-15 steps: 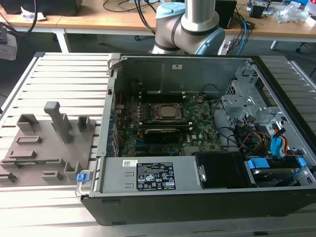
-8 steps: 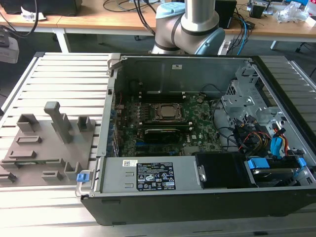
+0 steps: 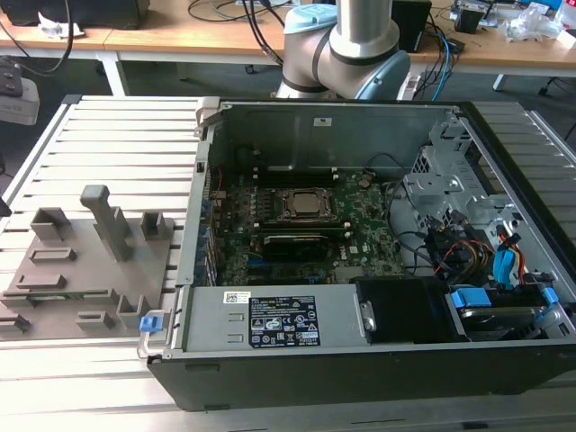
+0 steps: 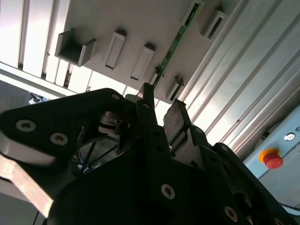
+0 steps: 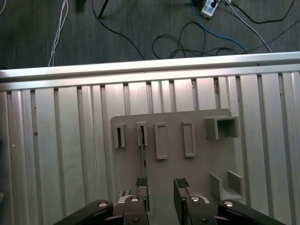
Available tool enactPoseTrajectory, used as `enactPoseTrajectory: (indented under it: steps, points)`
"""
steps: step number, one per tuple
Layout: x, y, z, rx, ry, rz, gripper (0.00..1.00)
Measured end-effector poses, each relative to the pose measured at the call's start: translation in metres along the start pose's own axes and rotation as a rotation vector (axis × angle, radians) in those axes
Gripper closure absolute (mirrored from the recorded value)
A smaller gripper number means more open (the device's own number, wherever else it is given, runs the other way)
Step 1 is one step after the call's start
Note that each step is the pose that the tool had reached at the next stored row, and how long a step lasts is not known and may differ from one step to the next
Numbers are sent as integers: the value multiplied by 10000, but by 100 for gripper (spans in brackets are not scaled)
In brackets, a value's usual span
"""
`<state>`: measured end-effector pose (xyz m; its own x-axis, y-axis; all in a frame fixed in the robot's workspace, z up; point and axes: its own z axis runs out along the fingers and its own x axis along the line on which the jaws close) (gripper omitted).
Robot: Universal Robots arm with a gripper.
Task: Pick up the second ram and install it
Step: 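Pick up the second ram and move it above second insertion slot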
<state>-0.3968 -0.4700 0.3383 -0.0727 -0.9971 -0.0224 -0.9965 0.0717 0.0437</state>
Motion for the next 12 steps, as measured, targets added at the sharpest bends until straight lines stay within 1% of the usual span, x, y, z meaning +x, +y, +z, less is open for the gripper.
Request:
enactPoseTrajectory:
  steps: [5, 12]
  points:
    - [5, -3, 57, 0, 0, 0, 64]
    - [10, -5, 109, 1, -1, 0, 64]
